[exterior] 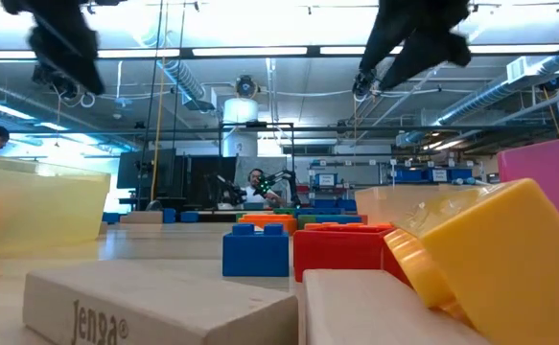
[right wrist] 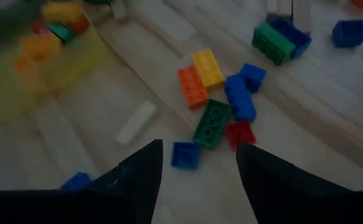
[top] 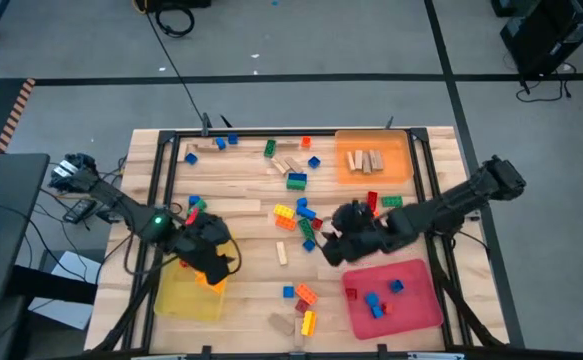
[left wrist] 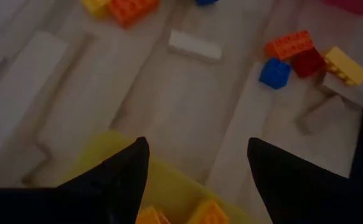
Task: Sort blocks by size
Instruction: Put the small red game piece into the red bin
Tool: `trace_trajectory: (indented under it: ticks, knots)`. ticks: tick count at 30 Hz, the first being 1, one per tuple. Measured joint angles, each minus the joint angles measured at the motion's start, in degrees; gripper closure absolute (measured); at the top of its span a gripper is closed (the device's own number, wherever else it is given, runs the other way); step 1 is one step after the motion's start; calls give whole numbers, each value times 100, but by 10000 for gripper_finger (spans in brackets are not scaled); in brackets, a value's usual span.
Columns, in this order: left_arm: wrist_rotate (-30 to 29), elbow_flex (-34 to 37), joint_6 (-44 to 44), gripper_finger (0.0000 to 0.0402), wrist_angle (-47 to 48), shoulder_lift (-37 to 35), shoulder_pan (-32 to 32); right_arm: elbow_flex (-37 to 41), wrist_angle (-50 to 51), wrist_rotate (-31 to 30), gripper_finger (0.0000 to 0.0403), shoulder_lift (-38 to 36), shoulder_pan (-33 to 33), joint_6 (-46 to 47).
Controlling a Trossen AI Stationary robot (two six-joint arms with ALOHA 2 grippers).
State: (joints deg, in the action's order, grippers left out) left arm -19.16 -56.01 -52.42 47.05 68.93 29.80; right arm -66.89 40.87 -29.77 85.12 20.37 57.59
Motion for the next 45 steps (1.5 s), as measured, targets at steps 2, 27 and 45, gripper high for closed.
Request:
trace_trajectory:
  ticks: [2, 27, 45]
  knots:
    - [136, 0, 355, 124, -120, 0, -256, 0, 19, 486, 177, 0, -374, -276]
    - [208, 7, 2729, 124, -868, -98, -1795, -903, 938, 1890, 126, 1401, -2055, -3277]
    - [298, 7, 2771, 124, -724, -111, -1768, -896, 458, 2655, 137, 2649, -1995, -4001]
